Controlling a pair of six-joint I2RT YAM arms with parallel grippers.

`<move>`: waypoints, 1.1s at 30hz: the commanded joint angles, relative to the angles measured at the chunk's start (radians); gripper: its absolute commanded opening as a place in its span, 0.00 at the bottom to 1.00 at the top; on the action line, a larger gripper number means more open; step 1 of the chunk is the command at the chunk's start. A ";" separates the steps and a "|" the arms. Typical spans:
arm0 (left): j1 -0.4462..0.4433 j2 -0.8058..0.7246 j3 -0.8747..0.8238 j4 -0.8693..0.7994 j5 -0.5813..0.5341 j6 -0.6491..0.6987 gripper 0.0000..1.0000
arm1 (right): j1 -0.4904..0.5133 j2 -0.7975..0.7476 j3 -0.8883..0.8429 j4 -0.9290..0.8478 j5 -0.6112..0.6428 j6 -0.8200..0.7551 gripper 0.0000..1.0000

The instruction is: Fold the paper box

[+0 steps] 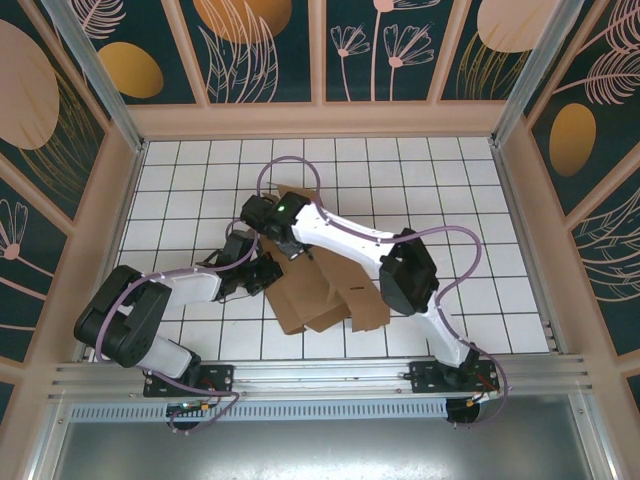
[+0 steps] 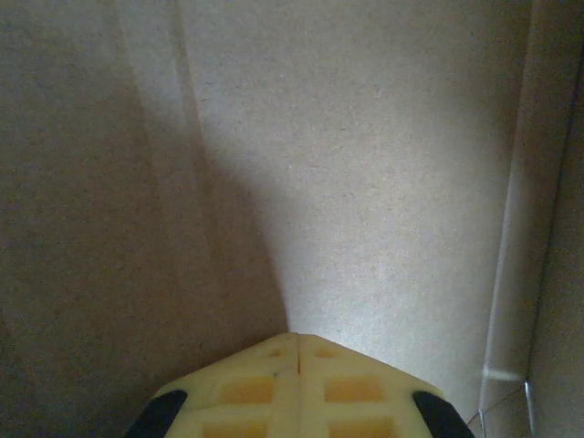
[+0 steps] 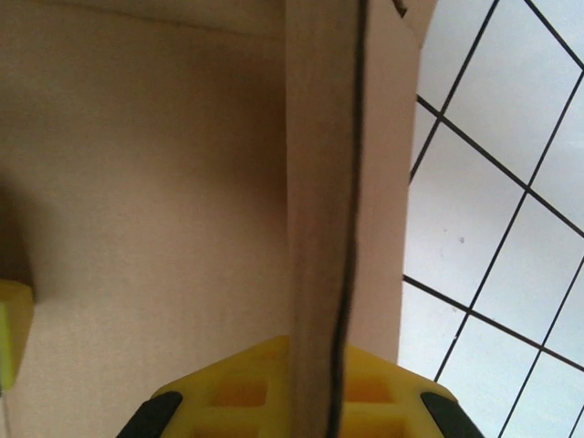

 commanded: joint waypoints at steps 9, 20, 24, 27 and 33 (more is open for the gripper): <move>0.005 -0.016 -0.029 -0.013 -0.026 -0.023 0.00 | 0.031 0.059 0.050 0.021 -0.051 0.073 0.09; 0.032 -0.008 -0.029 -0.089 -0.087 0.018 0.00 | -0.073 -0.131 -0.033 0.035 -0.054 -0.050 0.13; 0.035 -0.014 -0.034 -0.092 -0.107 0.020 0.00 | -0.141 -0.199 -0.107 0.043 0.006 -0.113 0.13; 0.034 -0.018 -0.029 -0.098 -0.113 0.023 0.00 | -0.166 -0.219 -0.128 0.049 0.083 -0.151 0.13; 0.034 -0.026 -0.009 -0.128 -0.130 0.044 0.00 | -0.187 -0.201 -0.158 0.077 0.224 -0.214 0.14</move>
